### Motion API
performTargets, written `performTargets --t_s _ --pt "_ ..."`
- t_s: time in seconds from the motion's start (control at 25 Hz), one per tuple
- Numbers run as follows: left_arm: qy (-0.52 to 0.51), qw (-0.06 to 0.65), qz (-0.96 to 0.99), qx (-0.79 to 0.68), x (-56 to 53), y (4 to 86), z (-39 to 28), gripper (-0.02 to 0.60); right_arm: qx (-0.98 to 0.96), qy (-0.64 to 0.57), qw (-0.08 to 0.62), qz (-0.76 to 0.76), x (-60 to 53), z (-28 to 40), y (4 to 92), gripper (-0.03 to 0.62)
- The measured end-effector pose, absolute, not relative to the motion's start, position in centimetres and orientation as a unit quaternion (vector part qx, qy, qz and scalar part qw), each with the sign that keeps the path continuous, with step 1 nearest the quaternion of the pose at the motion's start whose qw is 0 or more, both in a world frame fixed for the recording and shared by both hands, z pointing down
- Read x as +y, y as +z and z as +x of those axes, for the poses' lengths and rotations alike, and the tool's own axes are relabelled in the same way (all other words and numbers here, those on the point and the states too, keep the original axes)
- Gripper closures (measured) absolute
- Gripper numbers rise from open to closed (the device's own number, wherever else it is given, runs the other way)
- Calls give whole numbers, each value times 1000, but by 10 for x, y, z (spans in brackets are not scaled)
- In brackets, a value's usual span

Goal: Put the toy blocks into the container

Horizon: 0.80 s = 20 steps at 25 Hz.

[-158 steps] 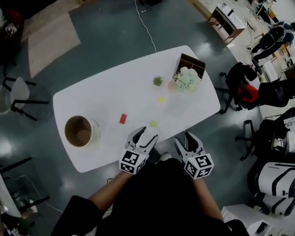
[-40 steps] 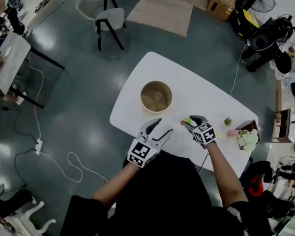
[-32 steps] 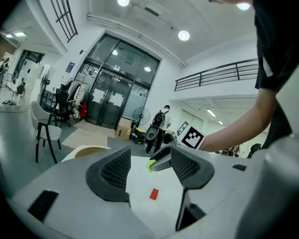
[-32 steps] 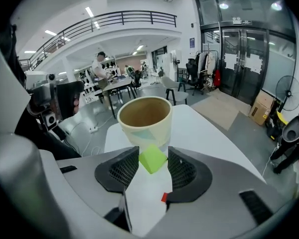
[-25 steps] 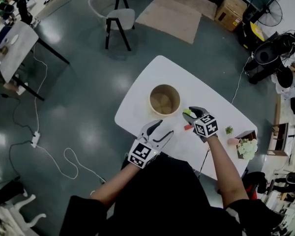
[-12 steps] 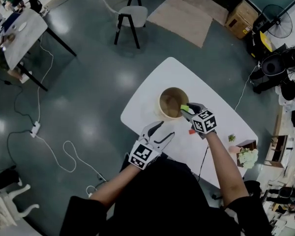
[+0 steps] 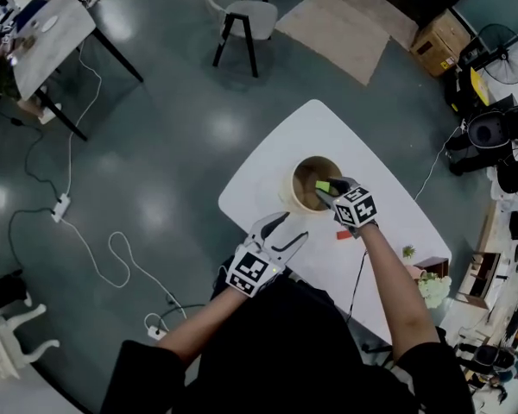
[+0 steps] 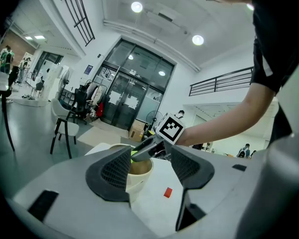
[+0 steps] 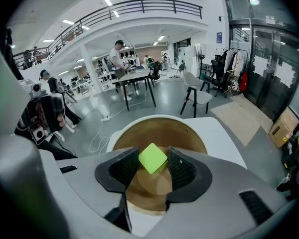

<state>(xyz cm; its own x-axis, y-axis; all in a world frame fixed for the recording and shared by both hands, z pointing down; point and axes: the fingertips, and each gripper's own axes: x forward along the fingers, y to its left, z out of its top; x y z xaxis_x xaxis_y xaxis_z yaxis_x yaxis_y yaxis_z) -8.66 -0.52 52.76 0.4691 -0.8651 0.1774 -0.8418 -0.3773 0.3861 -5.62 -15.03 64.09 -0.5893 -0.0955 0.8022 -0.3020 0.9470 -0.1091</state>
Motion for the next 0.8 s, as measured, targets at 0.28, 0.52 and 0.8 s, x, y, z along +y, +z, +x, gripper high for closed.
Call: performTargets --t_s 0.28,0.52,0.8 --pt "-27 227 829 -510 -2 533 -90 351 -868 84 486 63 -152 -77 660 421" --pt "-31 230 823 -519 -4 536 -100 351 -845 43 533 24 -154 -79 679 421" --pt "-32 241 811 -532 -5 542 -115 351 -825 35 564 -12 -154 -93 700 421"
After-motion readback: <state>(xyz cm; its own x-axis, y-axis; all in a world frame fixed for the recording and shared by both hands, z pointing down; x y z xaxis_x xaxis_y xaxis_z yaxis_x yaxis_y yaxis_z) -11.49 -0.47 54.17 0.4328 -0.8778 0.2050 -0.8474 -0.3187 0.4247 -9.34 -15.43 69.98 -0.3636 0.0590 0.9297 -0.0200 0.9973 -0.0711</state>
